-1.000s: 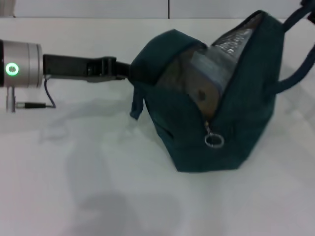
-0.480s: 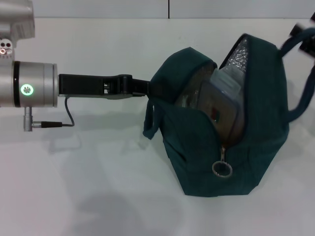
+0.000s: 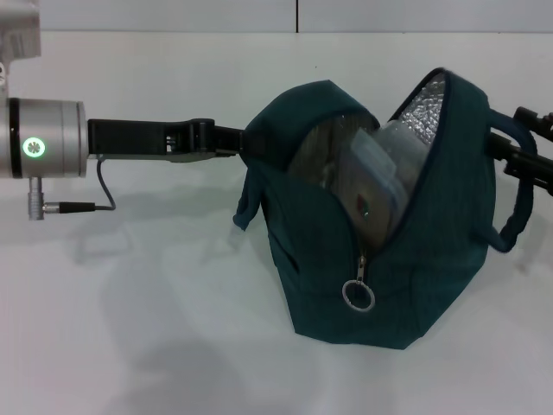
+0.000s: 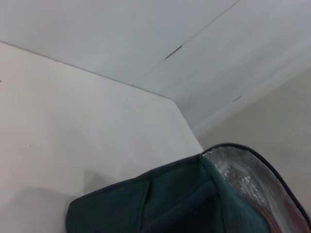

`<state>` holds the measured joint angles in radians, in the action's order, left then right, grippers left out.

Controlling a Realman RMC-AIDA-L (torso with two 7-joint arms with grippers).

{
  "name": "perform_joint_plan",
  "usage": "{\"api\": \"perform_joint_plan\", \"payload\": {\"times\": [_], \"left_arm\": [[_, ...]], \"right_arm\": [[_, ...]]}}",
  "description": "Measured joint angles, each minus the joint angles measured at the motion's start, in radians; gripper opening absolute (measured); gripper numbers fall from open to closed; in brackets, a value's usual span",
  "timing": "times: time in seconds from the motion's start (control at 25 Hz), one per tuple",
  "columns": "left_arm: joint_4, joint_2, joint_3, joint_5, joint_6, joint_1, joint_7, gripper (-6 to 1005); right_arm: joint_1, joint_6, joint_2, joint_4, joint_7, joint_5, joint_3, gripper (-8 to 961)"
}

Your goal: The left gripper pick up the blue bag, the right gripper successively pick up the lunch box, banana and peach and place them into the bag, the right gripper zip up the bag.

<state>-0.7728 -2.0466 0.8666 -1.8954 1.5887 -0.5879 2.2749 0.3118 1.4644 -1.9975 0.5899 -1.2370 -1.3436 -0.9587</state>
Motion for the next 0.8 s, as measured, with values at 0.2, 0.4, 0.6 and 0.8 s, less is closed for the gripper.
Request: {"api": "perform_joint_plan", "payload": {"times": [0.2,0.4,0.6,0.8], "left_arm": [[0.001,0.001,0.0,-0.002,0.0,0.004,0.0,57],[0.001,-0.004,0.0,-0.002,0.0,0.004,0.0,57],[0.001,-0.007,0.0,0.0,-0.001,-0.001,0.0,58],[0.001,-0.008,0.0,-0.001,-0.001,-0.002,0.0,58]], "right_arm": [[-0.011,0.206,0.008,0.007,-0.006,0.014,0.101,773],[-0.009,0.388,0.013,0.0,-0.007,0.011,0.172,772],[0.052,0.576,0.02,-0.002,-0.025,-0.1,0.096,771],[0.127,0.575,0.015,-0.036,-0.053,-0.305,0.007,770]]}}
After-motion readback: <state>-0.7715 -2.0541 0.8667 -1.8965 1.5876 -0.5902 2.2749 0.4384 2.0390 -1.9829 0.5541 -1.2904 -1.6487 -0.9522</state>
